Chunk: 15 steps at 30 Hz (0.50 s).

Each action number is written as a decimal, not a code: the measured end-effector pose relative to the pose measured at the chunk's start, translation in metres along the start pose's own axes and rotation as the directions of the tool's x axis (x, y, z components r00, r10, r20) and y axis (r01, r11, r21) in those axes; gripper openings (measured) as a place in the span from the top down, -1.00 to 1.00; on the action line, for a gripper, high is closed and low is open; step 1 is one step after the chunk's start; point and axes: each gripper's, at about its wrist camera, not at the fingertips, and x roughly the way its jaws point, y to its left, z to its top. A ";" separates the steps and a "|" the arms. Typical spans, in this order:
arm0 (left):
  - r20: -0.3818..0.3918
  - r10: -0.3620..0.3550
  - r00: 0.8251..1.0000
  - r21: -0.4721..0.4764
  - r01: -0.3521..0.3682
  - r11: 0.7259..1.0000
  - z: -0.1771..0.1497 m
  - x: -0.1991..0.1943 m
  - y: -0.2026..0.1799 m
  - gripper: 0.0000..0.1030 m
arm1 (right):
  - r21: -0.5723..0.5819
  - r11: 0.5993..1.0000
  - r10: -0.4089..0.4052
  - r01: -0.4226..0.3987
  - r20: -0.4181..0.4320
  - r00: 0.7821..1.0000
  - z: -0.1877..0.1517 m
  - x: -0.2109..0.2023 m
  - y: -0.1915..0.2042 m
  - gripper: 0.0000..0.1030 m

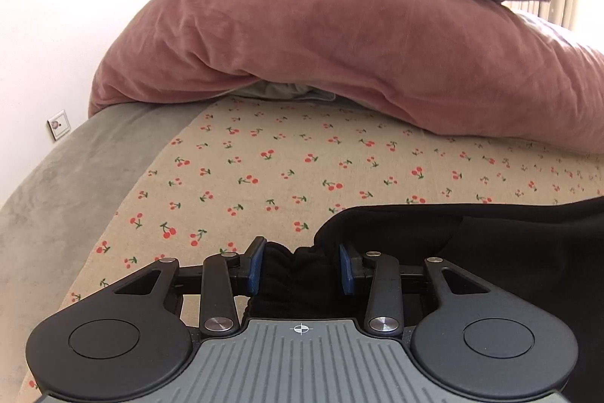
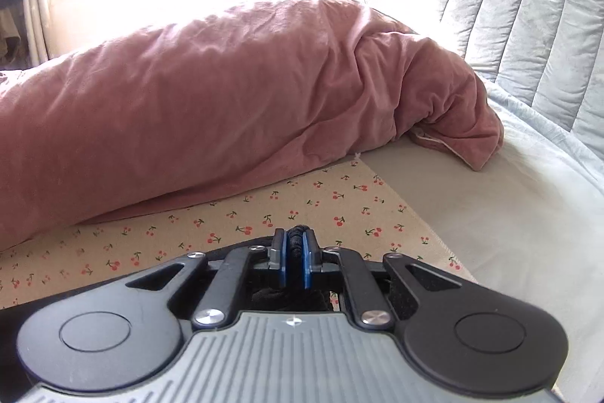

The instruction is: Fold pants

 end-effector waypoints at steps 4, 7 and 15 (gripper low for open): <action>0.028 -0.026 0.999 -0.054 0.028 0.998 0.006 -0.021 0.015 0.29 | 0.003 1.000 -0.011 0.011 -0.002 1.000 0.004 -0.019 -0.007 0.96; 0.050 -0.048 0.998 -0.072 0.052 0.996 0.006 -0.040 0.025 0.29 | -0.023 1.000 -0.020 0.019 -0.022 1.000 0.000 -0.030 -0.008 0.96; 0.181 -0.159 0.971 -0.065 0.173 0.983 -0.019 -0.143 0.063 0.28 | 0.068 0.984 0.148 -0.165 0.204 0.968 0.001 -0.152 -0.047 0.96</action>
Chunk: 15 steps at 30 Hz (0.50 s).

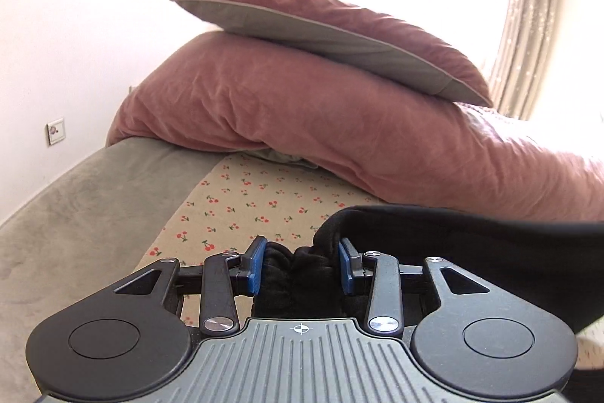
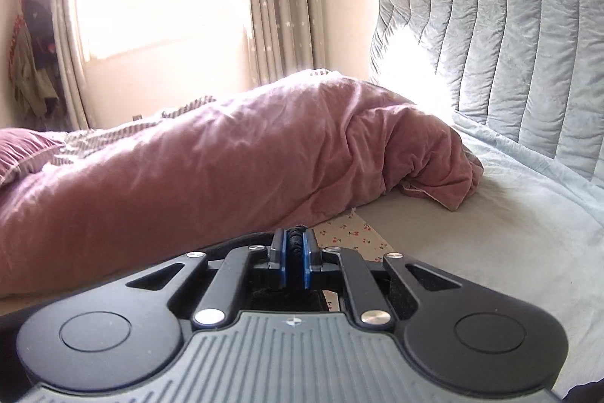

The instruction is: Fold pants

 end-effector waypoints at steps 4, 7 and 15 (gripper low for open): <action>-0.063 -0.072 0.995 0.130 0.080 0.988 -0.061 -0.043 0.018 0.21 | -0.015 0.998 0.053 -0.053 -0.008 0.999 -0.044 -0.081 -0.037 0.95; -0.140 -0.144 0.980 0.119 0.161 0.980 -0.109 -0.052 0.038 0.14 | -0.057 0.998 0.000 -0.011 -0.193 0.981 -0.119 -0.097 -0.077 0.94; -0.196 -0.252 0.948 -0.098 0.237 0.966 -0.141 -0.086 0.082 -0.16 | 0.021 0.989 -0.131 0.144 -0.308 0.942 -0.203 -0.122 -0.111 0.26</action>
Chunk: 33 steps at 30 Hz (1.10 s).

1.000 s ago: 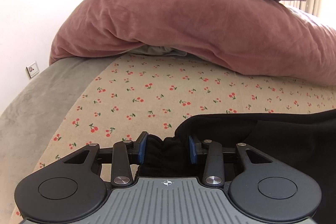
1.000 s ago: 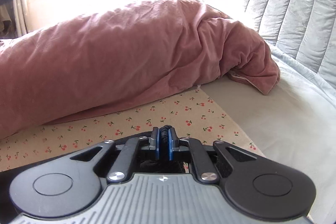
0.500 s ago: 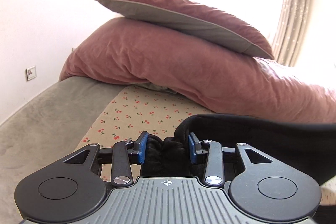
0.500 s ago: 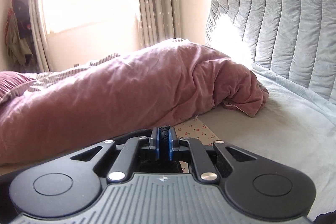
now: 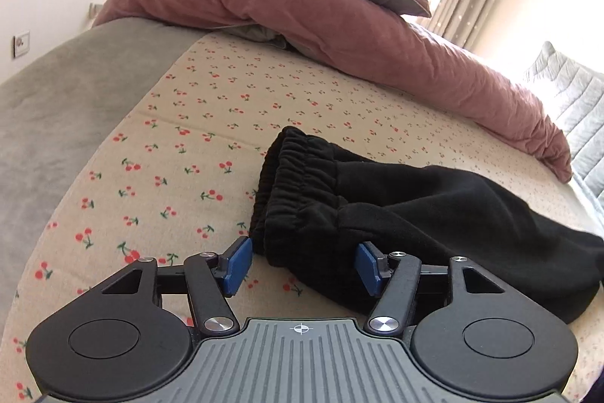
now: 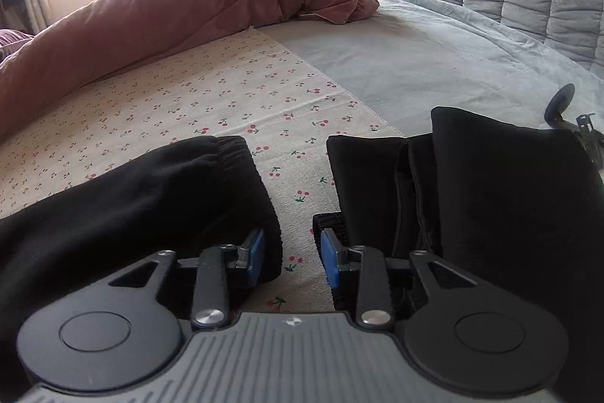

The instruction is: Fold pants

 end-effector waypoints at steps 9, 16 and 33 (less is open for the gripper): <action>0.176 -0.122 0.977 -0.355 0.179 0.918 -0.026 -0.037 0.028 -0.24 | 0.344 0.924 0.143 -0.167 0.095 0.985 -0.029 -0.039 -0.008 -0.02; 0.066 0.019 0.998 -0.449 0.013 0.893 -0.013 0.019 0.005 -0.10 | 0.493 0.856 0.176 -0.158 0.010 0.984 -0.033 0.010 0.005 0.64; 0.081 0.064 0.995 -0.495 -0.016 0.869 -0.022 0.010 0.022 0.67 | 0.379 0.902 0.235 -0.209 -0.023 0.972 -0.053 0.005 -0.011 0.97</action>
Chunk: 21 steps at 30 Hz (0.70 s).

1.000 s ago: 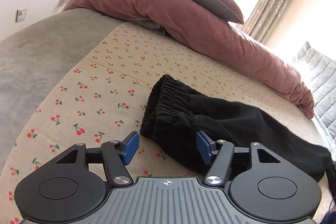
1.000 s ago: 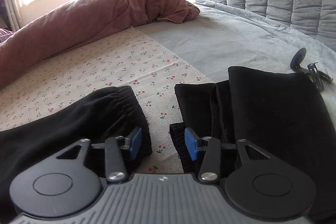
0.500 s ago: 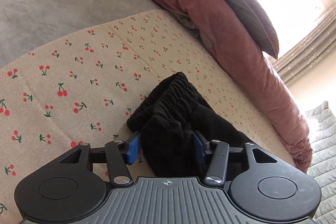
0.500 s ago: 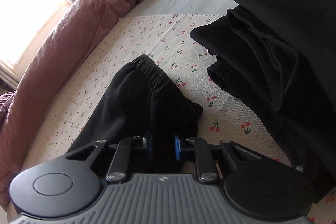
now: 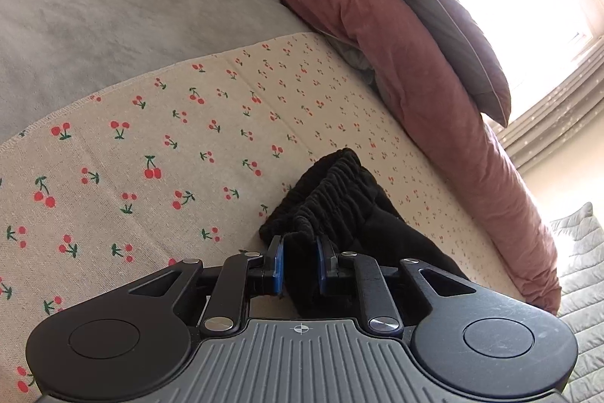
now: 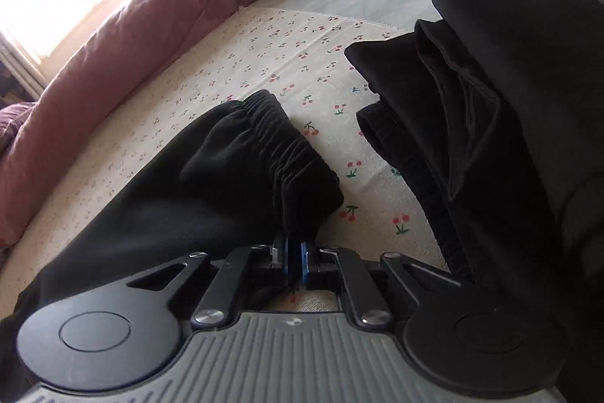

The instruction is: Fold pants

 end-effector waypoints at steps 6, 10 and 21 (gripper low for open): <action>0.011 -0.053 0.999 -0.034 0.054 0.998 0.004 -0.030 0.005 -0.23 | 0.151 0.987 0.050 -0.060 0.067 0.996 -0.003 -0.023 -0.014 0.16; -0.050 -0.086 0.995 -0.032 0.084 0.996 -0.012 -0.019 0.000 -0.70 | 0.192 0.970 0.149 -0.149 0.018 0.989 -0.011 -0.011 -0.005 -0.30; -0.127 0.024 0.992 0.095 -0.012 0.995 -0.024 0.055 -0.044 -0.70 | 0.086 0.993 0.082 -0.087 0.052 0.995 -0.013 0.012 0.026 -0.29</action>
